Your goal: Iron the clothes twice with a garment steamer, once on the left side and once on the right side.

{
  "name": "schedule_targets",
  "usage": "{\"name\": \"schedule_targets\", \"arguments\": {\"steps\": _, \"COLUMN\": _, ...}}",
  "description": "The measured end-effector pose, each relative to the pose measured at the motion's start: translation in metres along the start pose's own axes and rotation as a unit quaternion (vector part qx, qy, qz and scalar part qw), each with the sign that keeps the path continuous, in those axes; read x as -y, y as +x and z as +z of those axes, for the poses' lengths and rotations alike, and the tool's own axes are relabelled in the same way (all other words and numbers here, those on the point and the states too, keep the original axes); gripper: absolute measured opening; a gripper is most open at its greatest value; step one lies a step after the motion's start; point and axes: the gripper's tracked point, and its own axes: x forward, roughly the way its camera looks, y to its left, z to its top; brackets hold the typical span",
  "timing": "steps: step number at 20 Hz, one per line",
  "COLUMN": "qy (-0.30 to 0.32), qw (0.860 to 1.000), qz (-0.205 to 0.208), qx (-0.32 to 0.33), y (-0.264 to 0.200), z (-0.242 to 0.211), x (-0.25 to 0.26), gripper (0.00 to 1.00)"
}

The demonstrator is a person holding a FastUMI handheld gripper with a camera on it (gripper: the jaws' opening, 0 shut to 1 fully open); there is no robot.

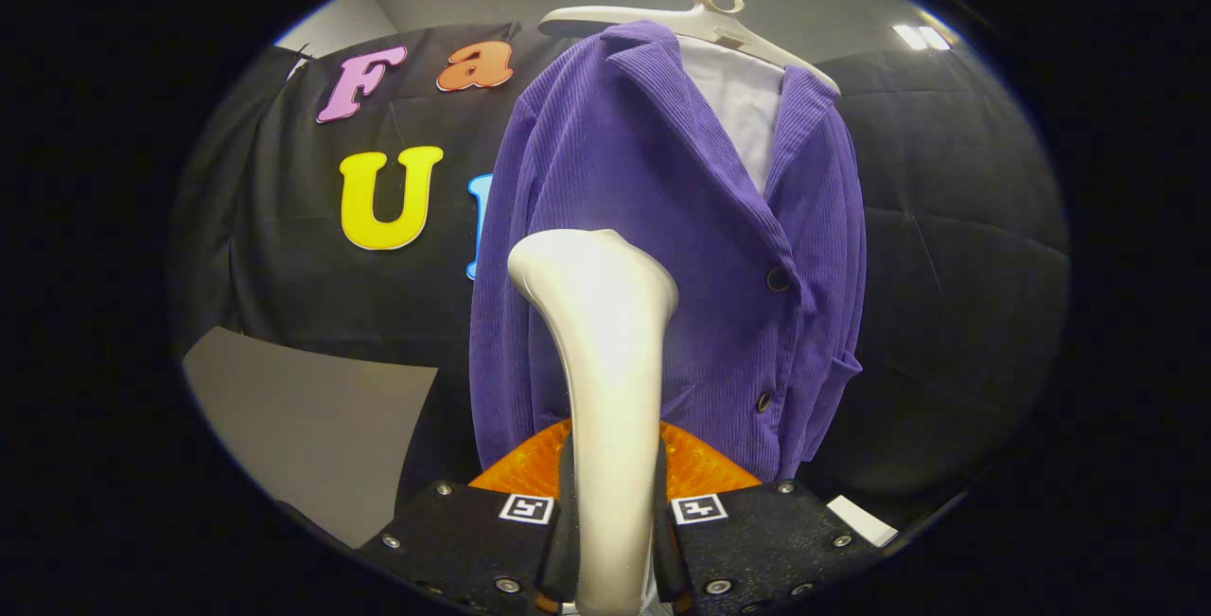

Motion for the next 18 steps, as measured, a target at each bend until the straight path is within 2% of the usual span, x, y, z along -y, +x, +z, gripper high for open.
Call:
{"name": "schedule_targets", "arguments": {"steps": 10, "qy": 0.009, "qw": 0.999, "qz": -0.006, "qx": -0.048, "y": 0.01, "z": -0.065, "x": 0.0, "gripper": 0.31}}
{"name": "schedule_targets", "arguments": {"steps": 18, "qy": 0.017, "qw": 0.998, "qz": -0.013, "qx": -0.056, "y": 0.01, "z": -0.086, "x": -0.001, "gripper": 0.31}}
